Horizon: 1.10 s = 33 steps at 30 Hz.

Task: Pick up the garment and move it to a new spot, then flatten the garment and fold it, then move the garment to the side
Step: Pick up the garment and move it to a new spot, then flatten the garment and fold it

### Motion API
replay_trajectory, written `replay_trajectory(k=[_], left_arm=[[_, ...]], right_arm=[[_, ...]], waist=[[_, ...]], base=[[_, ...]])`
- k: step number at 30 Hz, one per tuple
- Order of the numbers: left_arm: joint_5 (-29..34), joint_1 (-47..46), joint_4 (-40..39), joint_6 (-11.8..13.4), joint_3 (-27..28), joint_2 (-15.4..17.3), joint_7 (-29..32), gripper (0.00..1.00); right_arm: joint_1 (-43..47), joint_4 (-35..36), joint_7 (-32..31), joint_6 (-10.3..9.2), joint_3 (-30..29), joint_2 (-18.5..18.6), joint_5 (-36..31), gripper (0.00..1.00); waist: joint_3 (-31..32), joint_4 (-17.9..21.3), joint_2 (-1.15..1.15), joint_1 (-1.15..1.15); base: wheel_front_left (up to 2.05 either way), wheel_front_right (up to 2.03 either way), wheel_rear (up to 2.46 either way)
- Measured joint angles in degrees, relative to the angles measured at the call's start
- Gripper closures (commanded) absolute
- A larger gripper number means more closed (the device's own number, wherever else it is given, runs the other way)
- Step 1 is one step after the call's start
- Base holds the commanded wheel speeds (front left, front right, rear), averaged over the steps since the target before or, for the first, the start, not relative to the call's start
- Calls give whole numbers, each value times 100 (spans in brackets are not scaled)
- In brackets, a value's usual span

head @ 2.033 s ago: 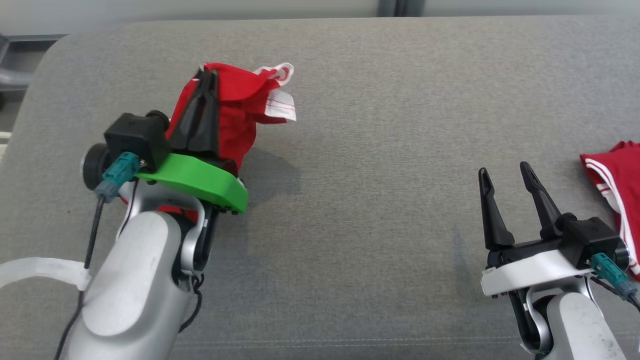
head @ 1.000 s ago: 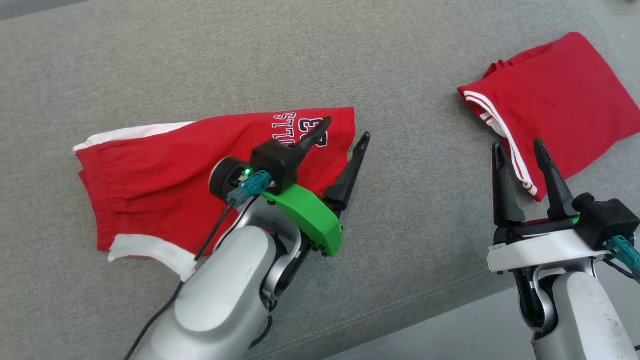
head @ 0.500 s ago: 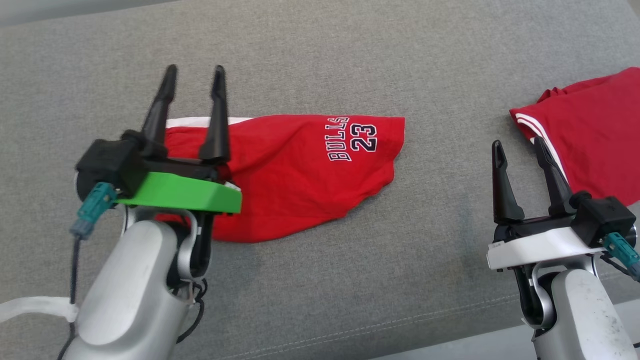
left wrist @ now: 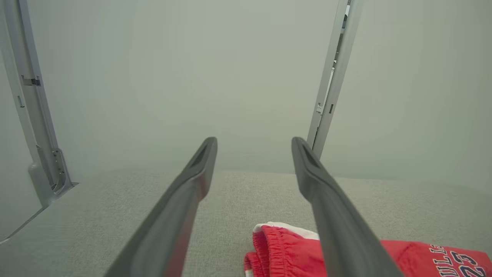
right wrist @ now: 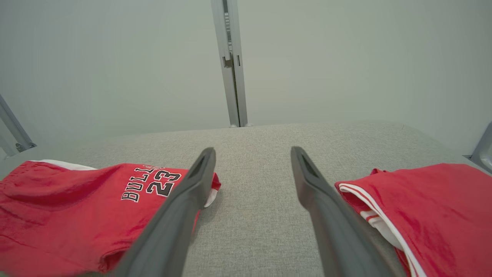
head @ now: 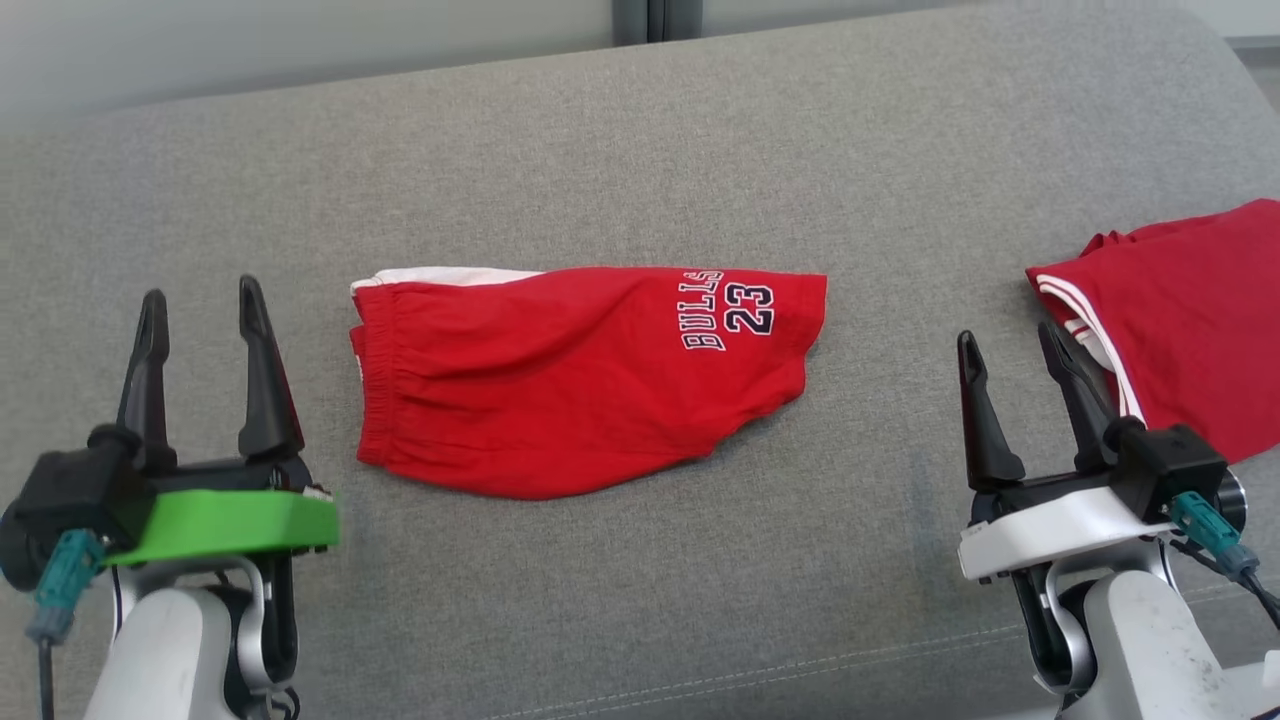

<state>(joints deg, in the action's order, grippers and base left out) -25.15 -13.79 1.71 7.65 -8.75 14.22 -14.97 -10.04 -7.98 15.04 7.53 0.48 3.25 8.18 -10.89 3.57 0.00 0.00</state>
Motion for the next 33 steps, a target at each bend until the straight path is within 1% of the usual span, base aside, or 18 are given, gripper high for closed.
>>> replay_trajectory(k=[5,14,20,28,31,33], left_arm=[[321,511,-68,69,24,23,0,0],[487,1074,111,122,-259,40,135,0],[514,1191,190,152,-364,46,230,0],[479,1191,223,170,-411,30,286,0],[478,1135,231,170,-436,31,333,0],[428,995,244,127,-454,24,405,0]], right_arm=[[147,-37,-37,0,94,33,-25,0],[452,18,-269,0,313,45,-96,0],[670,158,-345,0,345,25,-97,0],[747,294,-437,0,323,11,-77,0],[743,304,-453,0,299,12,15,0],[701,280,-512,0,325,31,219,0]], waist=[[232,-53,0,0],[522,-138,0,0],[627,-177,0,0],[599,-209,0,0],[553,-226,0,0],[504,-243,0,0]], base=[[0,0,0],[0,0,0],[0,0,0],[0,0,0],[0,0,0],[0,0,0]])
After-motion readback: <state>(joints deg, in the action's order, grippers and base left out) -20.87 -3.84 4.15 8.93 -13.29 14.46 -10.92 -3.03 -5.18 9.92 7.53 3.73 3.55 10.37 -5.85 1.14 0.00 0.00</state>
